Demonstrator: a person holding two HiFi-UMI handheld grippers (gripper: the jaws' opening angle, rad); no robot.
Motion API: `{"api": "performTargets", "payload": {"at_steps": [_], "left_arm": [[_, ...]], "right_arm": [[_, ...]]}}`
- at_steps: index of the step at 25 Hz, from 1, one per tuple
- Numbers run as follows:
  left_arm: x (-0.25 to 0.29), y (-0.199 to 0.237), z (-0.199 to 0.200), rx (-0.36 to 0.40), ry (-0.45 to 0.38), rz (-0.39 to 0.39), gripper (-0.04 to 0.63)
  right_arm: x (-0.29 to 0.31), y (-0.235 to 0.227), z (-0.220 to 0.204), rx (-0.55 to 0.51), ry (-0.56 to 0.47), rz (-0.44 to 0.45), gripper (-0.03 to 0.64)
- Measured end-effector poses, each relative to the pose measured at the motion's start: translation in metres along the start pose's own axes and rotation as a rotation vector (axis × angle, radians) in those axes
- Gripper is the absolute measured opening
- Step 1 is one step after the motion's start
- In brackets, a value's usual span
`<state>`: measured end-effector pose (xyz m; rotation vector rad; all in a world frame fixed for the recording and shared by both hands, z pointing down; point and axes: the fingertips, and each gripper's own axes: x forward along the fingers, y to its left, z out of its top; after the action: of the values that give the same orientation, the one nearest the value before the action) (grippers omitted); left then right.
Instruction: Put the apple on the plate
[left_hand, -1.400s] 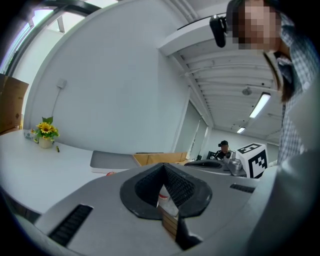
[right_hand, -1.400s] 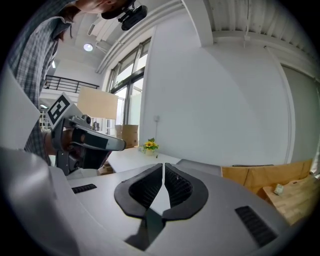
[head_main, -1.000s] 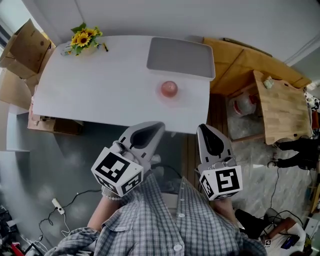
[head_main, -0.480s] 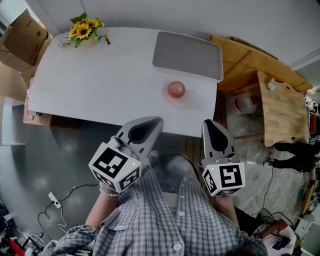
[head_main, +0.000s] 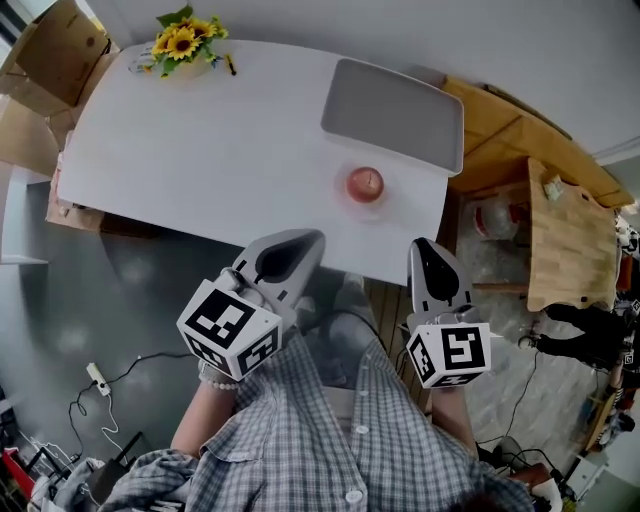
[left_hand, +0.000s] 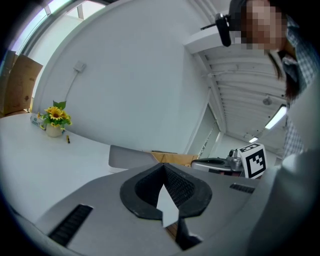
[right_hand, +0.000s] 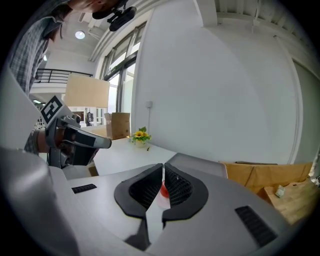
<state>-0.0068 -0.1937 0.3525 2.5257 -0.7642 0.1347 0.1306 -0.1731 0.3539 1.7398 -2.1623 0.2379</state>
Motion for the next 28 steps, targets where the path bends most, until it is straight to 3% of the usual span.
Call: {"api": "performTargets", "payload": {"at_steps": [11,21,28], "left_arm": [[0.033,0.028,-0.022,-0.176,0.052,0.069,0.009],[0.066,0.056,-0.053,-0.234,0.134,0.168,0.011],[0.088,0.079,-0.081,-0.241,0.235,0.266,0.011]], "right_arm": [[0.039,-0.031,-0.014,0.008,0.048,0.052,0.029],[0.077,-0.058,-0.054,-0.006,0.158,0.128,0.029],[0.111,-0.081,-0.087,0.076,0.254,0.127,0.029]]}}
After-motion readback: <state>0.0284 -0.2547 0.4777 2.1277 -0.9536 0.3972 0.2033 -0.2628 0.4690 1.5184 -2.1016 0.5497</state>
